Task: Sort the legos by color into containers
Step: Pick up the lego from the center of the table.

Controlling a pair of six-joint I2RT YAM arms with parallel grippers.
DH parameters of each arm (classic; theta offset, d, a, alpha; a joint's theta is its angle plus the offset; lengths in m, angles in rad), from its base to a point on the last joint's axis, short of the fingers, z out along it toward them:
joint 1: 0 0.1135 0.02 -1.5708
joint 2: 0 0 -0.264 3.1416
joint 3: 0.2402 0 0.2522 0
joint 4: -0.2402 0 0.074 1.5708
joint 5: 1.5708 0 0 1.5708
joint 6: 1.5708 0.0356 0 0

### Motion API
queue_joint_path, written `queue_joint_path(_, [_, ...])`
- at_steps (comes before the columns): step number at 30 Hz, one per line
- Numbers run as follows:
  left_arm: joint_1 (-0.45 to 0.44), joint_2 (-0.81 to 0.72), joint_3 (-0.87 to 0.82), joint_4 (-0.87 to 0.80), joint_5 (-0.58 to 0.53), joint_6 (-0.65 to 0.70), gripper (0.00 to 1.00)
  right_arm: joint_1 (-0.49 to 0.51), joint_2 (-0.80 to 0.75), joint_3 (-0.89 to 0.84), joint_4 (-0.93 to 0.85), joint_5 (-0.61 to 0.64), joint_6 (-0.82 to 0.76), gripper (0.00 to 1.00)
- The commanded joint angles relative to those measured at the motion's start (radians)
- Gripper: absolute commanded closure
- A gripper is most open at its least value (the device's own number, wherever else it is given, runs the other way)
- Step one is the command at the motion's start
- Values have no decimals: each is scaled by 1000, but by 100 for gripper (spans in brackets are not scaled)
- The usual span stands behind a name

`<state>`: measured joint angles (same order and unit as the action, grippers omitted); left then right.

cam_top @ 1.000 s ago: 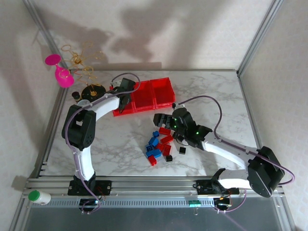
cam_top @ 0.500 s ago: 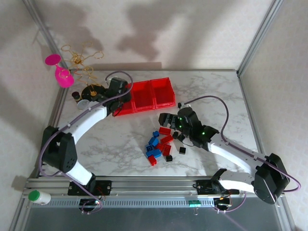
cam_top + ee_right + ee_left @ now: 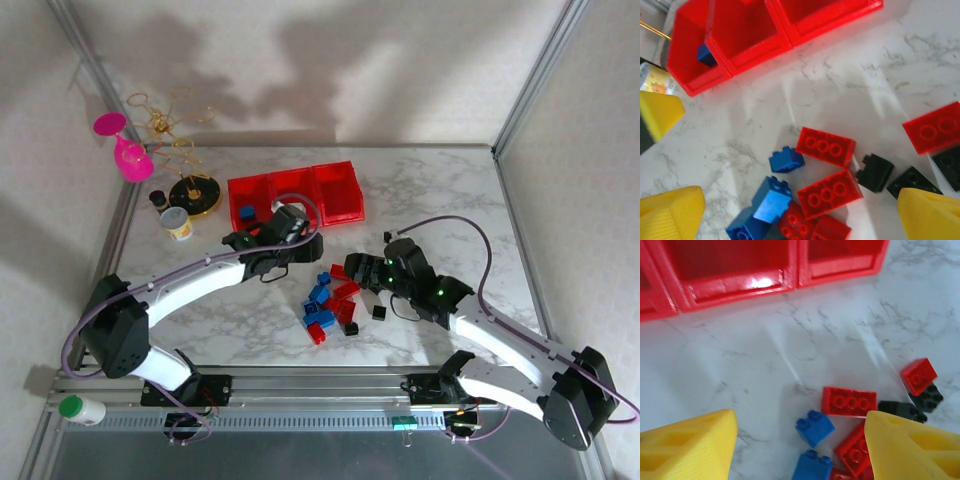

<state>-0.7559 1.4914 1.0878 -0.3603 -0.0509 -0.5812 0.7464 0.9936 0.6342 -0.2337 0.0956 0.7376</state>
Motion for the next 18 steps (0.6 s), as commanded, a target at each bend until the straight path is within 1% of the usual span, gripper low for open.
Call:
queue_joint_path(1, [-46, 24, -10, -19, 2, -79, 30, -9, -29, -50, -35, -36, 19, 1])
queue_joint_path(7, [-121, 116, 16, -12, -3, -117, 28, -41, -67, -114, -29, -80, 44, 1])
queue_joint_path(10, [-143, 168, 29, -17, 2, -122, 28, -47, -69, -123, -34, -96, 58, 1])
queue_joint_path(11, [-149, 181, 30, -16, 4, -123, 28, -72, -71, -123, -37, -98, 60, 1])
queue_joint_path(16, [-163, 249, 47, -39, -42, -119, 27, -91, -79, -122, -42, -102, 58, 1])
queue_joint_path(18, [-163, 263, 53, -24, -40, -118, 28, -96, -78, -124, -33, -110, 54, 1])
